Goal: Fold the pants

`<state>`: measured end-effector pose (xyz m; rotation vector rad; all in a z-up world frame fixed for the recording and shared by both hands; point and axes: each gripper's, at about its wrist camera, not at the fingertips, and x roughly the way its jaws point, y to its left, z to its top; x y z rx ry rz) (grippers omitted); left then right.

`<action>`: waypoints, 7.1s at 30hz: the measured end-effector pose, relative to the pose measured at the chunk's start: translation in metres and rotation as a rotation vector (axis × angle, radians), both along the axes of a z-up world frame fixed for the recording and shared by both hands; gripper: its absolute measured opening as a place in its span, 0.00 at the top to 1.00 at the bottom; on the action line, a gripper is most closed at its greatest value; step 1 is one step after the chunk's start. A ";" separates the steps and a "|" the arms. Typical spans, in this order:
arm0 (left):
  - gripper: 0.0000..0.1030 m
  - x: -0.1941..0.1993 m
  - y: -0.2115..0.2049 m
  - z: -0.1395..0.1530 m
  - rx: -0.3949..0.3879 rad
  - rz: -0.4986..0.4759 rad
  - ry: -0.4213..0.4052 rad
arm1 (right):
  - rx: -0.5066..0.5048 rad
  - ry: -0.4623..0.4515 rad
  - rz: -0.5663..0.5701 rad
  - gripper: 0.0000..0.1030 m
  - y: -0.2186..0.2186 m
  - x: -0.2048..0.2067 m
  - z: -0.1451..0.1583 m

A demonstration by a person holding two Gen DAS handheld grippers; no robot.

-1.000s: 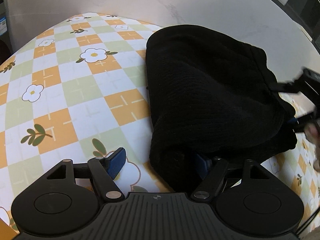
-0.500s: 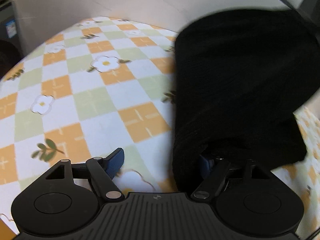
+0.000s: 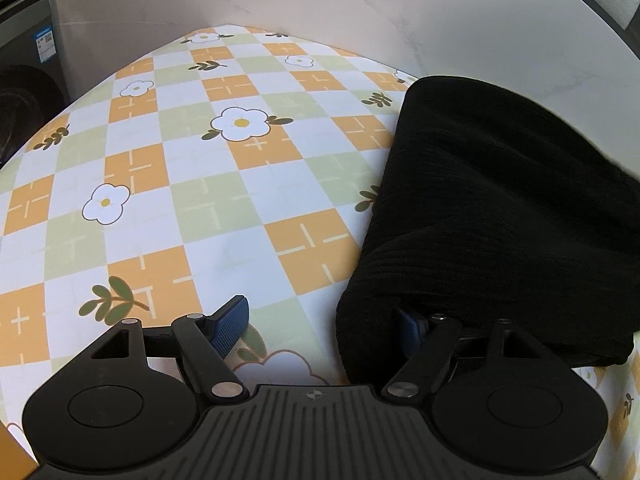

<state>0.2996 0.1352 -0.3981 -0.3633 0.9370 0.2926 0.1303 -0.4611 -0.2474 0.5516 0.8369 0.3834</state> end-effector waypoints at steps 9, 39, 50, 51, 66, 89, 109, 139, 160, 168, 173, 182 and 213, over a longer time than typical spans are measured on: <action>0.23 -0.024 0.028 0.020 -0.223 -0.003 -0.042 | -0.022 0.053 0.011 0.63 -0.005 0.003 -0.006; 0.68 0.053 -0.094 0.024 -0.173 -0.313 -0.109 | -0.046 -0.016 -0.122 0.84 -0.003 0.113 -0.010; 0.65 0.055 -0.096 0.022 -0.151 -0.328 -0.106 | -0.266 -0.127 -0.084 0.07 0.014 0.052 0.028; 0.64 0.055 -0.097 0.023 -0.150 -0.330 -0.106 | -0.285 -0.119 -0.077 0.07 0.021 0.046 0.026; 0.64 0.045 -0.086 0.028 -0.200 -0.354 -0.113 | -0.343 0.026 -0.003 0.02 0.033 0.047 -0.033; 0.38 0.077 0.012 0.015 -0.290 -0.187 -0.124 | -0.209 0.056 -0.048 0.23 0.027 0.035 -0.036; 0.38 -0.017 0.006 0.003 -0.315 -0.192 -0.027 | -0.252 0.095 0.138 0.26 0.040 0.015 -0.028; 0.04 0.049 0.010 -0.007 -0.332 -0.307 0.002 | -0.376 0.092 0.140 0.00 0.055 0.051 -0.018; 0.05 0.023 -0.023 0.000 -0.227 -0.268 0.039 | -0.239 0.107 0.282 0.19 0.060 0.046 -0.035; 0.05 -0.060 -0.010 0.004 -0.246 -0.034 0.041 | -0.248 0.001 0.532 0.28 0.105 0.028 -0.034; 0.07 -0.125 0.004 0.006 -0.300 0.209 0.022 | -0.222 -0.042 0.717 0.32 0.141 0.020 -0.039; 0.12 -0.206 0.033 -0.002 -0.446 0.354 -0.138 | -0.232 -0.034 0.822 0.32 0.173 0.013 -0.041; 0.43 -0.577 0.119 -0.037 -0.478 0.619 -0.163 | -0.414 -0.028 1.127 0.51 0.477 -0.240 -0.073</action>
